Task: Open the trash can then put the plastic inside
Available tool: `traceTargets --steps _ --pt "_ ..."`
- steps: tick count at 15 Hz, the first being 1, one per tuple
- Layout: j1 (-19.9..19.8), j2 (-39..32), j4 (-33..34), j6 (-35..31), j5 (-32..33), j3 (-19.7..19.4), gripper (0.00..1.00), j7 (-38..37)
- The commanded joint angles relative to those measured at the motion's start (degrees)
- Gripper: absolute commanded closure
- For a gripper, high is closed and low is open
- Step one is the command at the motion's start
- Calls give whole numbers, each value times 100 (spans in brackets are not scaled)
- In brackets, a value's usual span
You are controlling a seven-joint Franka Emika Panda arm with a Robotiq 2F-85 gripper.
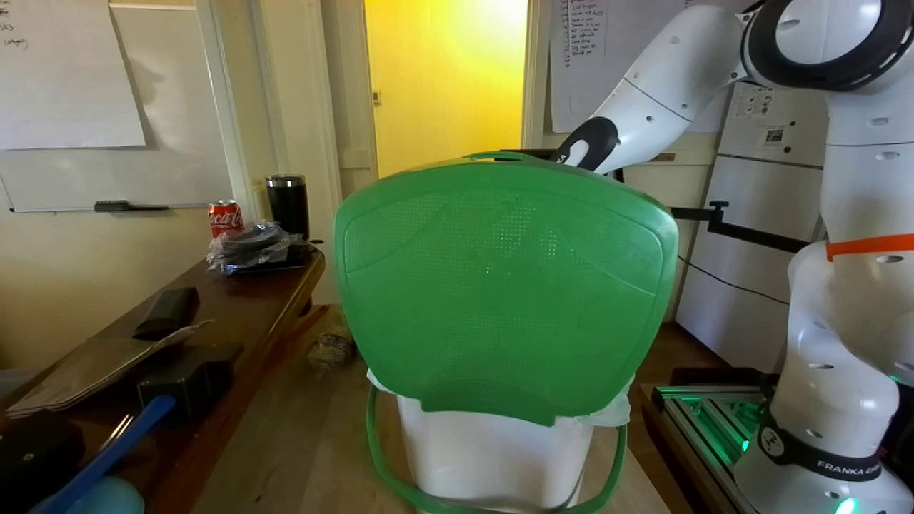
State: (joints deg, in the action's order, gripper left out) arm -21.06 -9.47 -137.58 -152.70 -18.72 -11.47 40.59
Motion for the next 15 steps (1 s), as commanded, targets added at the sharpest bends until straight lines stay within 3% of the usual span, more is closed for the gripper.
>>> traceTargets --steps 1,5,15 --pt "-240 -219 187 136 -71 -117 100 31" --pt "-311 -249 197 254 -107 -56 100 55" --pt "63 117 -26 602 -101 283 100 85"
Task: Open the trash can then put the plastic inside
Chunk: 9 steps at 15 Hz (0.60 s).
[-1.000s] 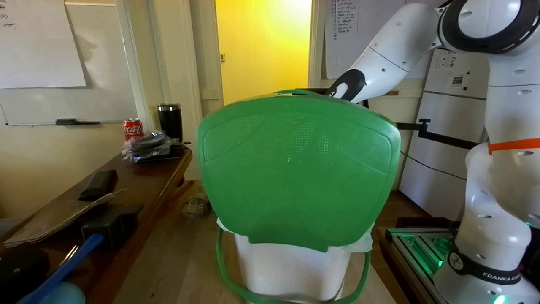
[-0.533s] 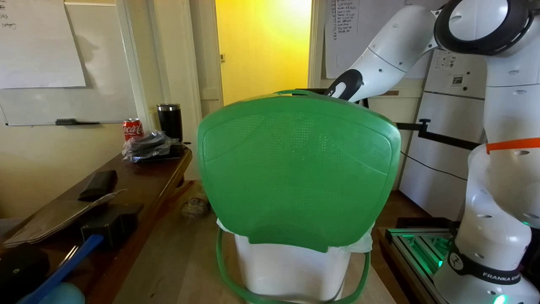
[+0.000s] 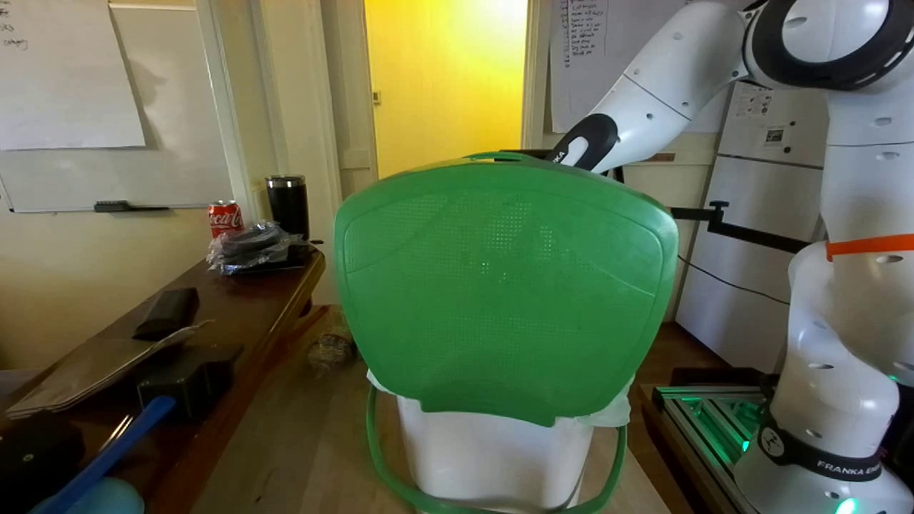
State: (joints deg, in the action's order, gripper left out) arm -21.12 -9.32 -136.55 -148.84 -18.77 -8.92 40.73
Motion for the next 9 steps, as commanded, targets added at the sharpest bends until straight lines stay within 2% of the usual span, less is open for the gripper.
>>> traceTargets --steps 1,9 --pt "95 239 -191 239 -75 24 100 69" --pt "392 1435 -594 283 66 -153 100 59"
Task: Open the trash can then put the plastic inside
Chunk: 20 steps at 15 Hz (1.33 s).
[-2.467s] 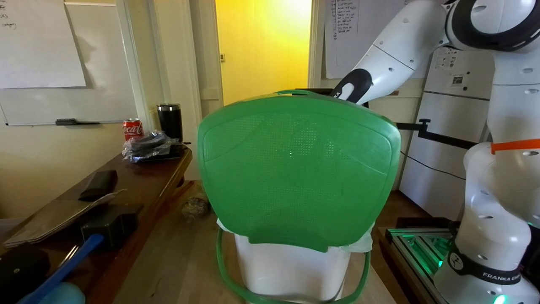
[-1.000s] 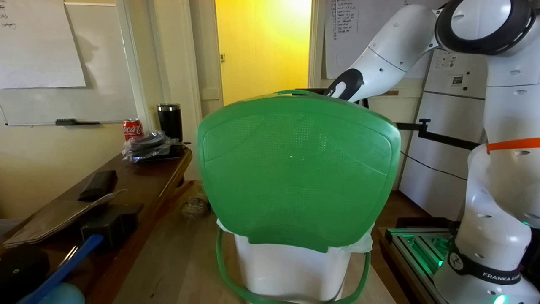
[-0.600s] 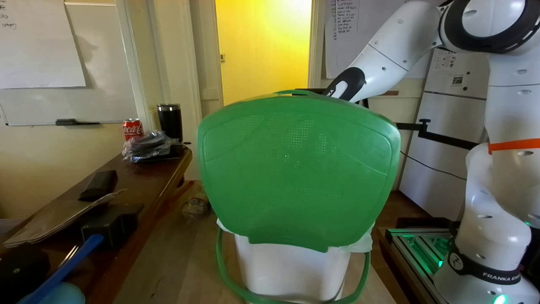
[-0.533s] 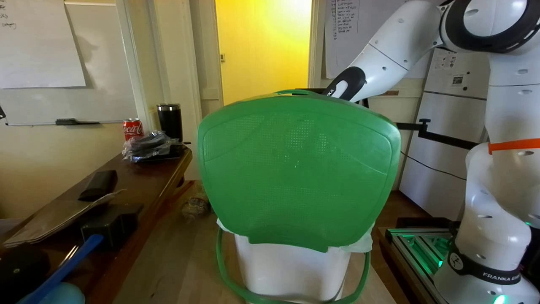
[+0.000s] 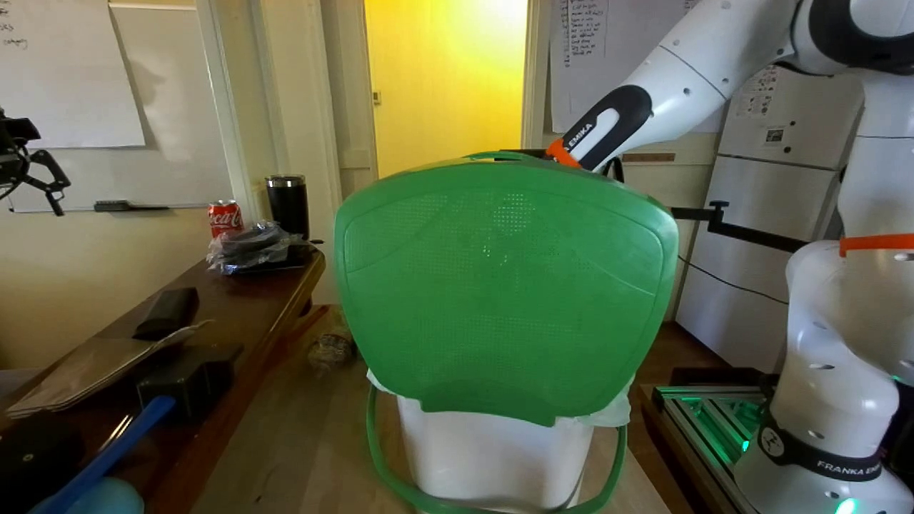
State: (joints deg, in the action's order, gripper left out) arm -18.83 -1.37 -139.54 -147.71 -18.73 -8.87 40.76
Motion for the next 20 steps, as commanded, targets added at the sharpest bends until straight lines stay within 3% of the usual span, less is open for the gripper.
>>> traceTargets --steps 1,13,20 --pt "221 811 -336 194 78 -198 100 73" --pt "1148 3045 -827 1052 427 -587 100 207" --pt "1717 3832 -1073 1343 428 -610 100 339"
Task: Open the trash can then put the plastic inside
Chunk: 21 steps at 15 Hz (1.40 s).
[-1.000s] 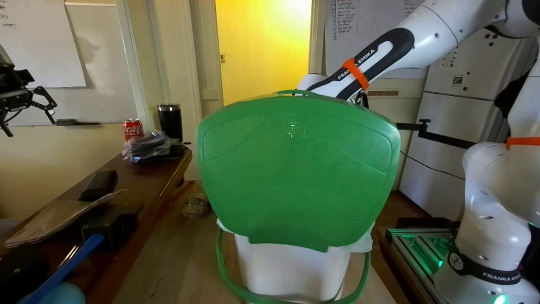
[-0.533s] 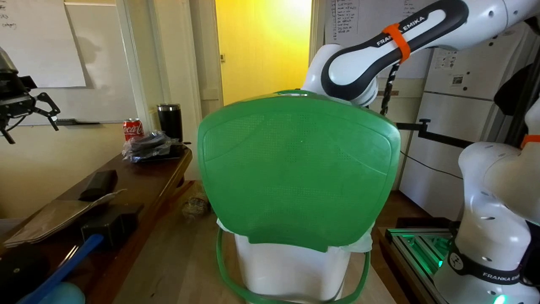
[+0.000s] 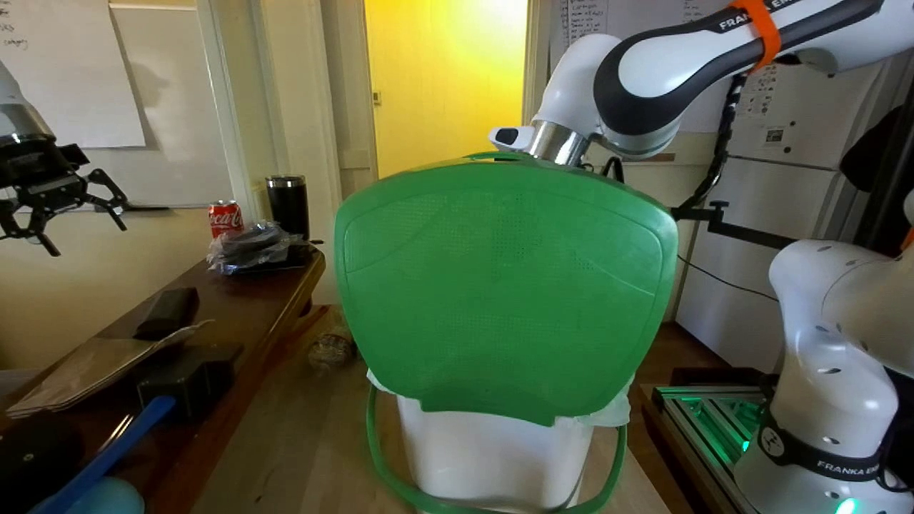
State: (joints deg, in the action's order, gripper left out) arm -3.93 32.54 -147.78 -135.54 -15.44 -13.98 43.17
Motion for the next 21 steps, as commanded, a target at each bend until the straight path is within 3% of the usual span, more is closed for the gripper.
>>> traceTargets --steps 1,6,16,17,18,21 --pt "307 547 -291 138 91 -97 100 113" --pt "791 734 -348 233 -69 -220 100 343" --pt "1626 299 -193 322 -806 -718 100 1161" --pt "1652 234 -187 309 -887 -722 95 1207" --pt "1662 150 -178 269 -966 -717 73 1231" --pt "1628 16 -151 281 -1120 -666 65 1245"
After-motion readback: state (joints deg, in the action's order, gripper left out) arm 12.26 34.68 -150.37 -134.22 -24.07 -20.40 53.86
